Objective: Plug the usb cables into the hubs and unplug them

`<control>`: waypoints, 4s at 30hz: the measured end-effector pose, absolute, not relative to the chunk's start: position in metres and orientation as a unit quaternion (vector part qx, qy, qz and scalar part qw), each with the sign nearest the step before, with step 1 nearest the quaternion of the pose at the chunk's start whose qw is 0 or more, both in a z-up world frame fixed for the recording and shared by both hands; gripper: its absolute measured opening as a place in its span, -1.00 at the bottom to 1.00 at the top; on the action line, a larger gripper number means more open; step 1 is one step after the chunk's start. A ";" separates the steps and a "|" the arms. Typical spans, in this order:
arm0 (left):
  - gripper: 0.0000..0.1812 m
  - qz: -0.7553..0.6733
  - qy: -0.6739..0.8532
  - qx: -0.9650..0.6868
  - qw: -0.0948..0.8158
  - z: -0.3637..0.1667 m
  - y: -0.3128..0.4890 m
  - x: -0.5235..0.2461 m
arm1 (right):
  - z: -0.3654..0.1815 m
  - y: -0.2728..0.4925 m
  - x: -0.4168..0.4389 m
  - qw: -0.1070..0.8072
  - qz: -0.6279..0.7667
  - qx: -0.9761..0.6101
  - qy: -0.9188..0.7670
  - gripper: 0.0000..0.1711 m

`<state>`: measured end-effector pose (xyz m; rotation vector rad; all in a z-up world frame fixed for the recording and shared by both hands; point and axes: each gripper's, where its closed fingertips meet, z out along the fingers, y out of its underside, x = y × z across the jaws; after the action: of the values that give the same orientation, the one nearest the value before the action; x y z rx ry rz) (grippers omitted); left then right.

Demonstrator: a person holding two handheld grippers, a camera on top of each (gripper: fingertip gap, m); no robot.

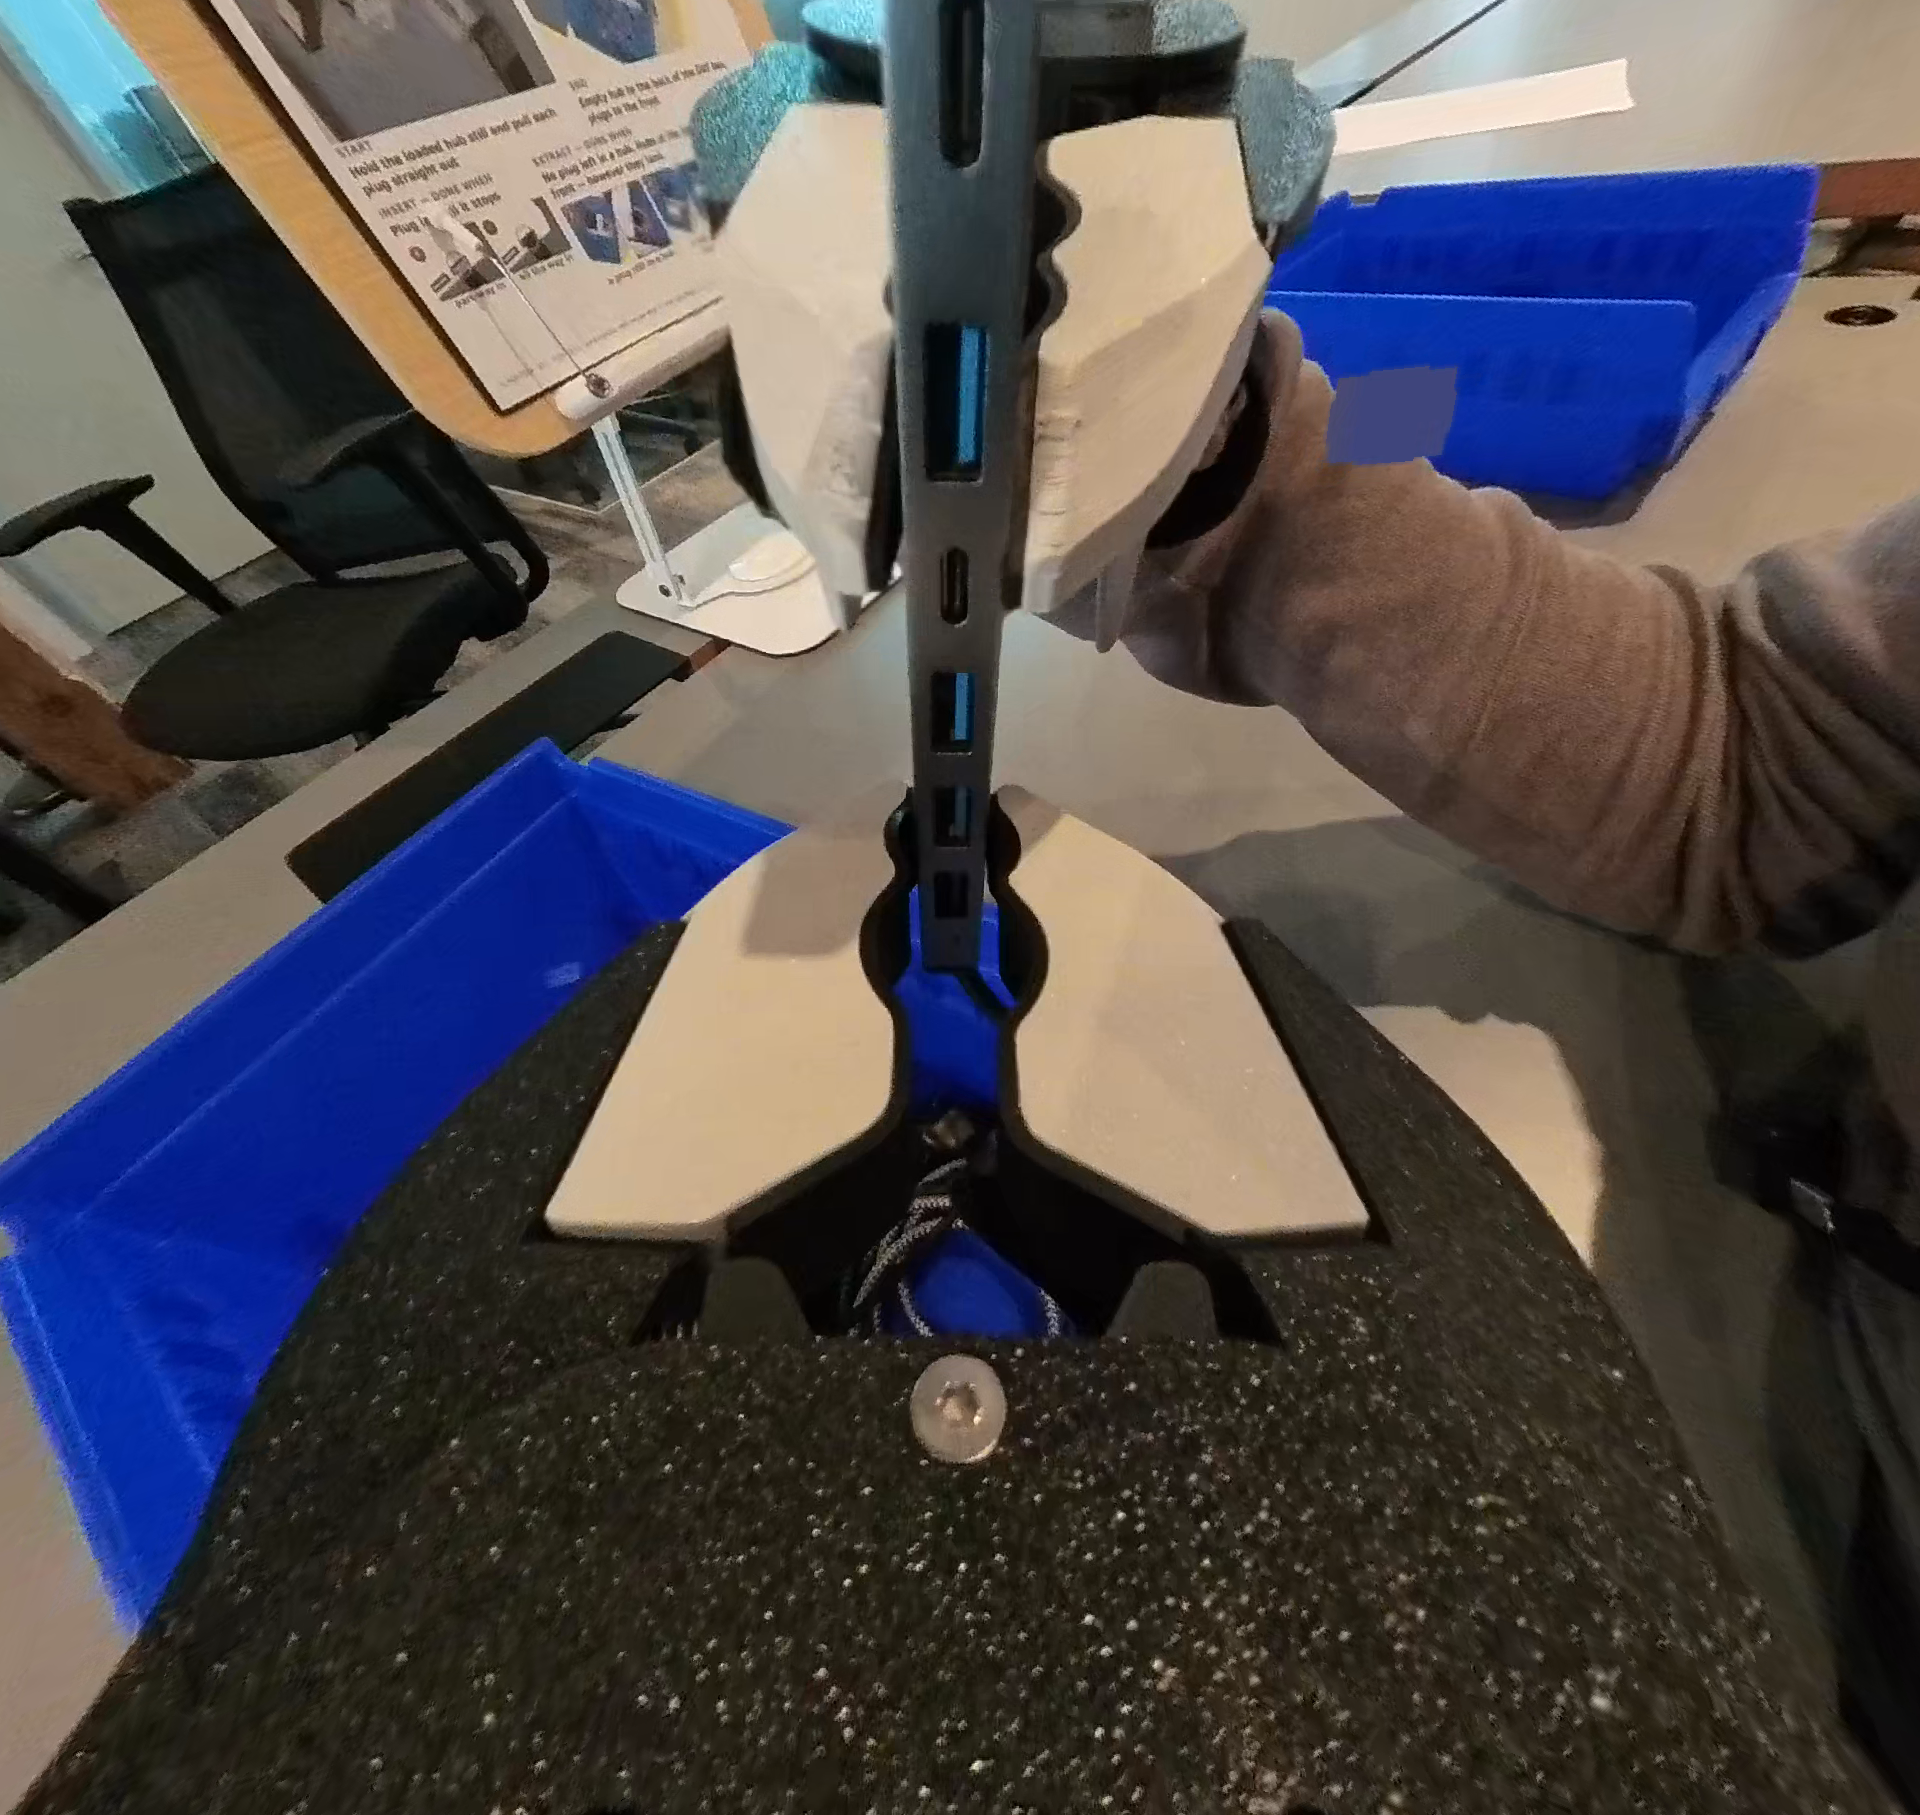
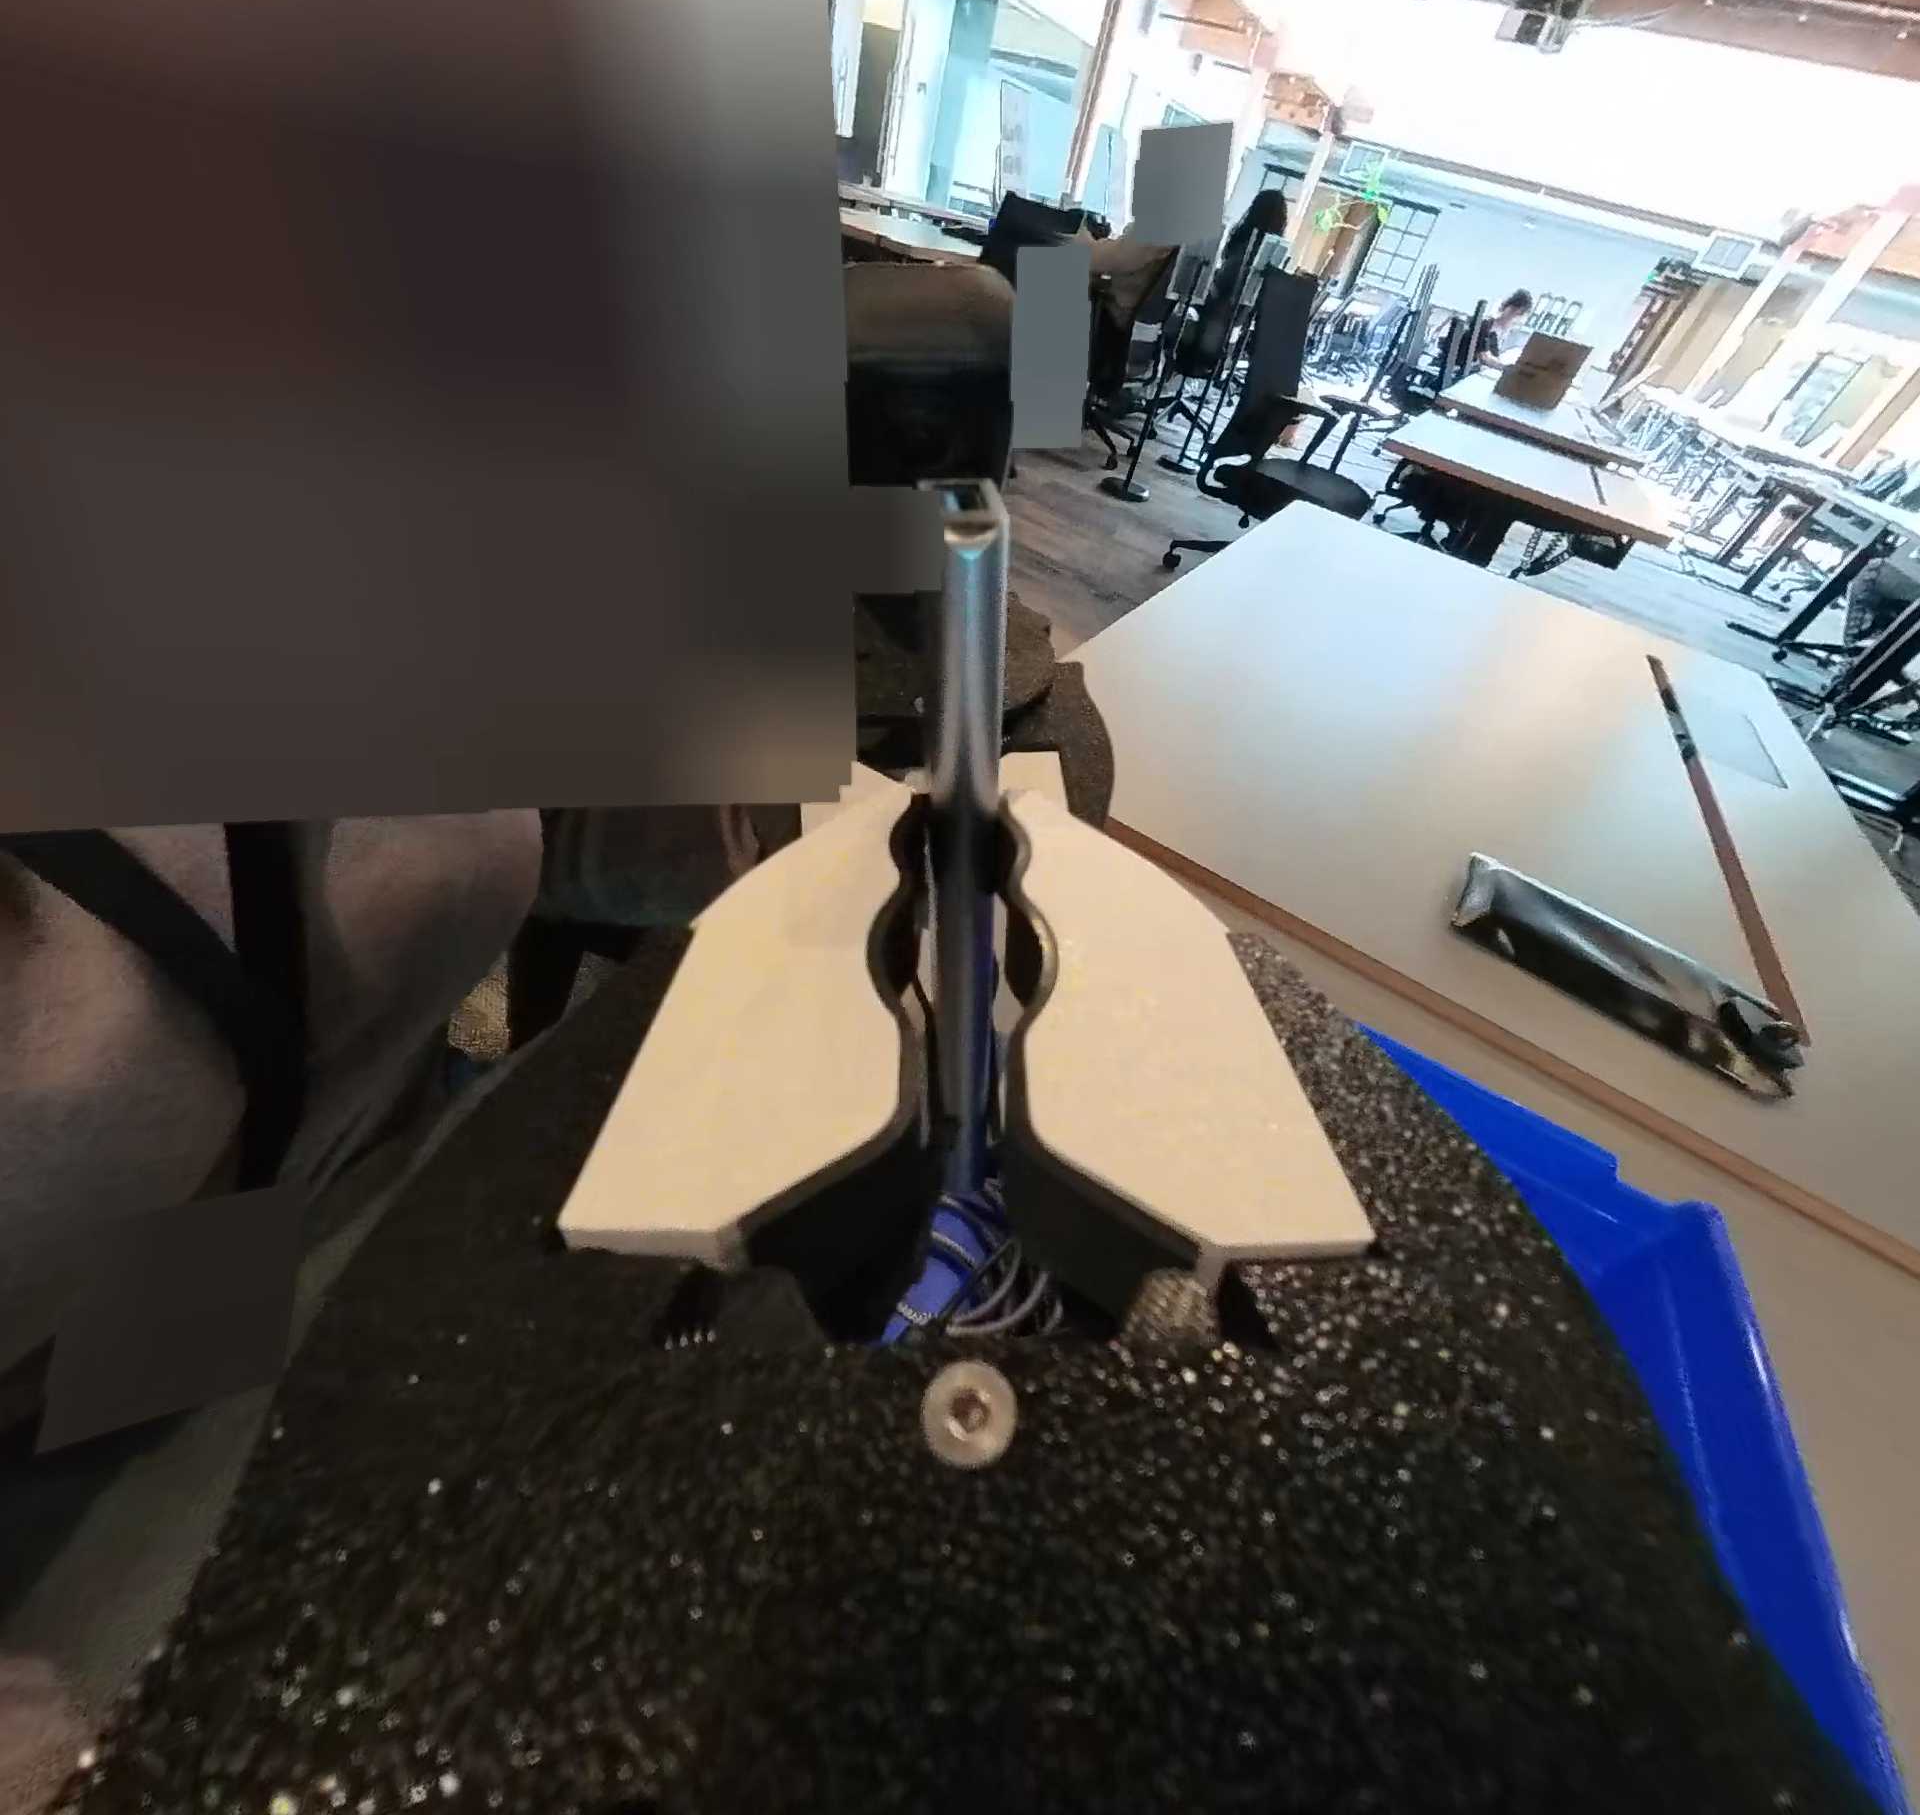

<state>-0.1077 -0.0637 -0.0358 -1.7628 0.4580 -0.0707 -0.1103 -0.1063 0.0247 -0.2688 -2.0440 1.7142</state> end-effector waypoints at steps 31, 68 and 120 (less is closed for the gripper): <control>-0.72 -0.049 0.203 -0.756 0.621 -0.032 -0.070 -0.111 | 0.015 -0.102 -0.117 0.242 0.588 -0.115 -0.763 -0.89; -0.68 0.095 0.034 -0.775 0.623 -0.026 -0.073 -0.183 | 0.085 0.087 0.054 0.442 0.657 -0.137 -0.595 -0.89; -0.81 -0.066 0.309 -0.905 0.286 -0.128 -0.059 -0.154 | 0.068 0.076 0.015 0.388 0.668 -0.166 -0.613 -0.89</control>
<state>-0.1539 -0.0587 -0.1282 -2.4191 0.8267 -0.1761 0.0151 0.0758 0.0681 -0.4210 -1.5582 1.6997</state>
